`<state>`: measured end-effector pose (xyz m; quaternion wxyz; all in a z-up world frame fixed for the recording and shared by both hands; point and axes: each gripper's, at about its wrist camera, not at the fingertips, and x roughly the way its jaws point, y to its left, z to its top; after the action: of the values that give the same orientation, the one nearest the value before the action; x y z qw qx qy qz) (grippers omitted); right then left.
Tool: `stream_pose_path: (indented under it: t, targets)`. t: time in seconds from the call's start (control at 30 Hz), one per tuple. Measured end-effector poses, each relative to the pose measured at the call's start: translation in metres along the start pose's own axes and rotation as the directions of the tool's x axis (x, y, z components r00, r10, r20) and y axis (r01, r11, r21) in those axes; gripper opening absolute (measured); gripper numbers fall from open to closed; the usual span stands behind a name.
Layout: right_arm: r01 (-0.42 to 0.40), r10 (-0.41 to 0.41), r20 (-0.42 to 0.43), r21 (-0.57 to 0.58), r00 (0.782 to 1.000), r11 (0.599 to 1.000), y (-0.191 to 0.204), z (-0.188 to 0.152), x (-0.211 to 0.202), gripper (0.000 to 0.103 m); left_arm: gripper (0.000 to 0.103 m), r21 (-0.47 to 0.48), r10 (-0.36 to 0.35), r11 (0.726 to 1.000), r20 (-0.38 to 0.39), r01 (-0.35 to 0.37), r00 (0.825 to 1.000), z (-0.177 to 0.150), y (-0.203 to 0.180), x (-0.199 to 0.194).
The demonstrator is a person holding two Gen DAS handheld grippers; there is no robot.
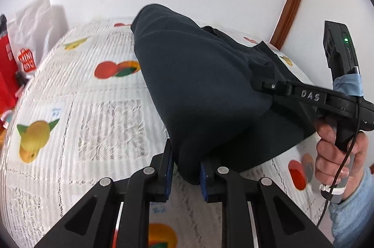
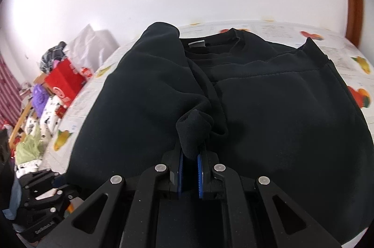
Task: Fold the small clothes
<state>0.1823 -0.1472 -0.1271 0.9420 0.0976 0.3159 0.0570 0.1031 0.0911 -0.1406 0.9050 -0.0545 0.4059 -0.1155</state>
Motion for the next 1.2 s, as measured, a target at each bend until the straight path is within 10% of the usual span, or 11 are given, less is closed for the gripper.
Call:
stream_pose_path:
  t: [0.13,0.23,0.57,0.73,1.07,1.2]
  targets:
    - [-0.016,0.015,0.034,0.032,0.999,0.999,-0.009,-0.001,-0.010,0.025,0.031,-0.027,-0.074,0.997,-0.022,0.074,0.997,-0.003,0.006,0.000]
    - [-0.019,0.018,0.022,0.056,1.000,0.998,-0.018,0.003,-0.013,0.039,0.058,-0.006,-0.089,0.996,-0.026,0.089,0.996,-0.002,-0.001,0.005]
    - [-0.095,0.089,0.037,0.226,0.995,0.969,-0.025,0.023,0.021,0.053,0.061,0.038,0.014,0.999,-0.024,-0.013,1.000,-0.005,-0.027,0.016]
    - [-0.091,0.085,0.040,0.199,0.996,0.976,-0.015,0.033,0.030,0.015,0.063,0.051,0.054,0.997,-0.028,-0.052,0.998,-0.002,-0.030,0.022]
    - [0.041,-0.083,0.323,0.135,0.943,0.990,-0.046,0.013,-0.089,0.008,0.065,0.049,0.064,0.997,-0.029,-0.062,0.998,0.005,-0.031,0.034]
    - [0.052,-0.095,0.226,0.190,0.970,0.980,-0.077,-0.013,-0.091,0.008,0.069,0.071,0.066,0.995,-0.034,-0.064,0.997,0.007,-0.035,0.037]
